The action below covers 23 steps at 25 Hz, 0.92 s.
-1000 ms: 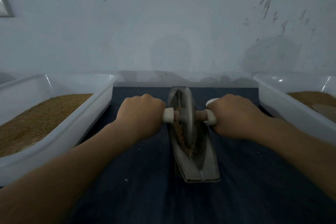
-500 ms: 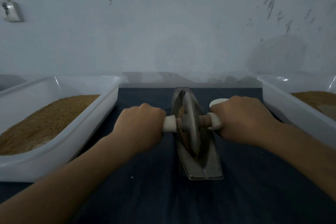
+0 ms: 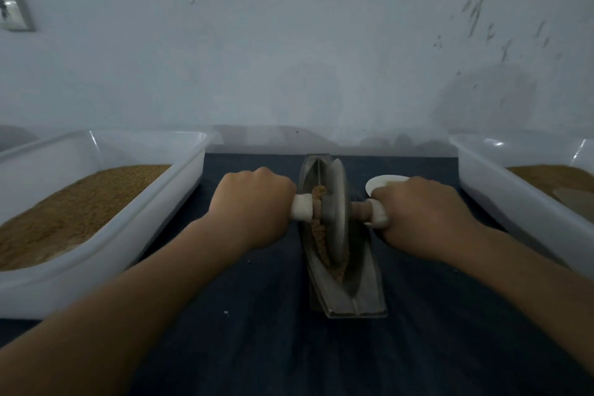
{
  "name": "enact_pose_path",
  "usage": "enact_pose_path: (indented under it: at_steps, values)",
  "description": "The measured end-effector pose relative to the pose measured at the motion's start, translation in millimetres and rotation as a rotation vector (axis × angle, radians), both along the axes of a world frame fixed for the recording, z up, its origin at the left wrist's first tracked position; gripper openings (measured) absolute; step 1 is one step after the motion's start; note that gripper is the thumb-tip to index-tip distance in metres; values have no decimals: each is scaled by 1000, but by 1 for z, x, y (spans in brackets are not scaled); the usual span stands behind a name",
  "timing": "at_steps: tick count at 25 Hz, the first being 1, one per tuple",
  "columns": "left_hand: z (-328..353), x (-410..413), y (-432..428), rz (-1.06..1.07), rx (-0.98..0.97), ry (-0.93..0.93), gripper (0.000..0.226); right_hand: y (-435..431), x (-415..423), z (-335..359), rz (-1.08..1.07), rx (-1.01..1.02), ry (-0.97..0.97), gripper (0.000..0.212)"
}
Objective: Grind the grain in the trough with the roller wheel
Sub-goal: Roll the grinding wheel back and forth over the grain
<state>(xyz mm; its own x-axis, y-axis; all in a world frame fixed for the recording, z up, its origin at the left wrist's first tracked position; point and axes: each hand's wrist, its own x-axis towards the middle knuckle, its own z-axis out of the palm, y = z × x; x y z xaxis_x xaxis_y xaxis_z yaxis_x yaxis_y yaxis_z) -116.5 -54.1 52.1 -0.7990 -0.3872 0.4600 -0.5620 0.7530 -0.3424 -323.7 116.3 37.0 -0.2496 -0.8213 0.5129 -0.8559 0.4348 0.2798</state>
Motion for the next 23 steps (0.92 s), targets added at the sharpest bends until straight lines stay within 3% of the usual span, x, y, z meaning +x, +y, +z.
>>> enact_pose_path:
  at_steps: [3,7,9,12,15,17,20,23]
  values:
    - [-3,0,-6,-24,-46,23,32,1,3,6,-1,42,-24,32]
    - [4,-34,-26,84,204,92,9,-46,3,34,-45,89,-98,13]
    - [5,-38,-28,118,234,80,5,-54,2,41,-65,124,-135,10]
    - [-2,-12,-17,-17,148,31,11,-19,3,21,-22,99,-92,25]
    - [-3,12,-10,-204,-110,92,30,15,5,2,85,-44,98,30]
    - [-2,4,-10,-99,-54,53,27,10,0,4,66,-44,115,35]
    - [13,-27,-21,92,199,-33,16,-32,-6,21,-19,34,-97,33]
    - [25,-39,-18,124,198,-67,14,-46,-9,28,-102,117,-220,15]
